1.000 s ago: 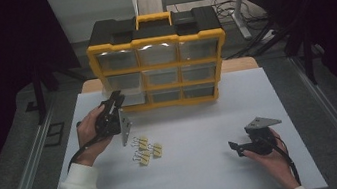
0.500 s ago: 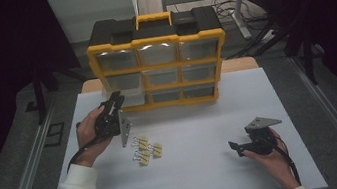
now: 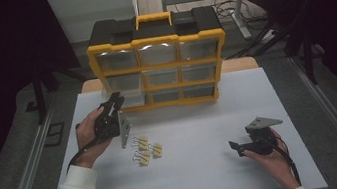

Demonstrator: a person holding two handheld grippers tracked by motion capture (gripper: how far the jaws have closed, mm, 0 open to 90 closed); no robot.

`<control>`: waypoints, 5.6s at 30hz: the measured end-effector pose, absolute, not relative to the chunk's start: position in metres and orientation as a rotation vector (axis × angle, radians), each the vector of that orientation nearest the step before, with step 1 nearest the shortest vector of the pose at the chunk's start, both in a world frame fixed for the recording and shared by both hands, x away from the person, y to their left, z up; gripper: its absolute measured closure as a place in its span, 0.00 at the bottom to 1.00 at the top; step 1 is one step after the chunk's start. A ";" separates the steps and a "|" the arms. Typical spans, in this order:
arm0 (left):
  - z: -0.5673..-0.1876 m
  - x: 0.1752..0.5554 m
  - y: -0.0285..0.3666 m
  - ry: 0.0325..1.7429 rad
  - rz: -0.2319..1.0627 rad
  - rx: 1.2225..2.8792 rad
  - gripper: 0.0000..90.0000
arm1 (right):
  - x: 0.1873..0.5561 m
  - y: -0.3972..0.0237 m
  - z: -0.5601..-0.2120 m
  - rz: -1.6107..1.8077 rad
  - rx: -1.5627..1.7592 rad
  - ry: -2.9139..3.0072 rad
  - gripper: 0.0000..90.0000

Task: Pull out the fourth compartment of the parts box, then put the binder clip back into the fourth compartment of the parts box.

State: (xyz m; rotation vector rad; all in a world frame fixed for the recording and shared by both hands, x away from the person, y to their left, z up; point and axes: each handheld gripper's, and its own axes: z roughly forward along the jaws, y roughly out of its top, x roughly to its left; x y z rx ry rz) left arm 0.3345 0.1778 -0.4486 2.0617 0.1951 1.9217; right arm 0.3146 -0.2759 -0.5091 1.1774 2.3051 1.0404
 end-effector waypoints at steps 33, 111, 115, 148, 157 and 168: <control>-0.447 0.326 0.178 0.179 1.912 2.074 0.80 | 0.315 -0.275 -0.510 1.032 1.172 2.314 0.16; -0.414 0.286 0.203 0.726 0.725 1.971 0.14 | 0.314 -0.273 -0.506 1.062 1.143 2.323 0.16; -0.417 0.287 0.206 0.764 0.653 1.965 0.14 | 0.314 -0.273 -0.506 1.057 1.140 2.322 0.16; -0.445 0.299 0.211 0.897 0.318 1.966 0.17 | 0.315 -0.270 -0.506 1.059 1.126 2.326 0.16; -0.453 0.303 0.210 0.918 0.255 1.996 0.17 | 0.316 -0.268 -0.506 1.067 1.126 2.328 0.16; -0.472 0.312 0.203 0.982 0.246 2.056 0.21 | 0.315 -0.268 -0.506 1.062 1.120 2.331 0.16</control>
